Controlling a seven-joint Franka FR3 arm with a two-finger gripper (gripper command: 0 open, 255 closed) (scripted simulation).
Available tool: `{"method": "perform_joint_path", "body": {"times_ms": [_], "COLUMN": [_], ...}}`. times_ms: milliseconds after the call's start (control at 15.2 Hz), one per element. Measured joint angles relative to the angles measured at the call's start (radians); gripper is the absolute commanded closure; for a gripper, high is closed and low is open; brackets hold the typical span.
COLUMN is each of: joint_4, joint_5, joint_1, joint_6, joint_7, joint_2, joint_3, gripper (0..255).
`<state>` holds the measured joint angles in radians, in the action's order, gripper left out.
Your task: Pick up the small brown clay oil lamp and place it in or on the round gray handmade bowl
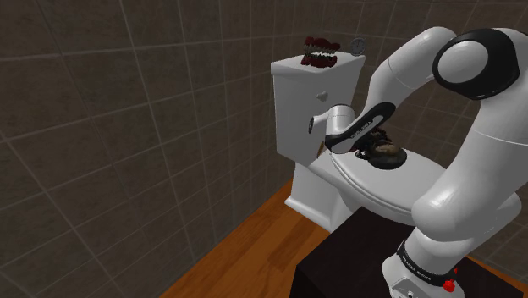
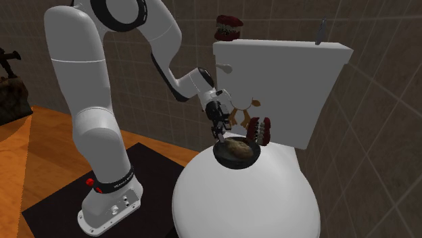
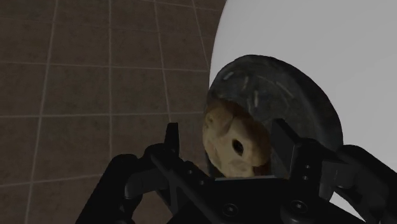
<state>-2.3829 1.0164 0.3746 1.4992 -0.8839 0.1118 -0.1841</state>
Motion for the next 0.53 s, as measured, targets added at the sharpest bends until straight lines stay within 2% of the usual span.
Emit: {"method": "perform_joint_path", "body": {"times_ms": [264, 528], "joint_4": [-0.002, 0.073], "joint_5": [0.0, -0.054], "joint_1": [0.002, -0.04], "joint_6": [0.001, -0.071], "joint_7": [0.0, 0.007], "joint_2": [0.003, 0.032], "joint_3": [0.003, -0.034], "gripper": [0, 0]}}
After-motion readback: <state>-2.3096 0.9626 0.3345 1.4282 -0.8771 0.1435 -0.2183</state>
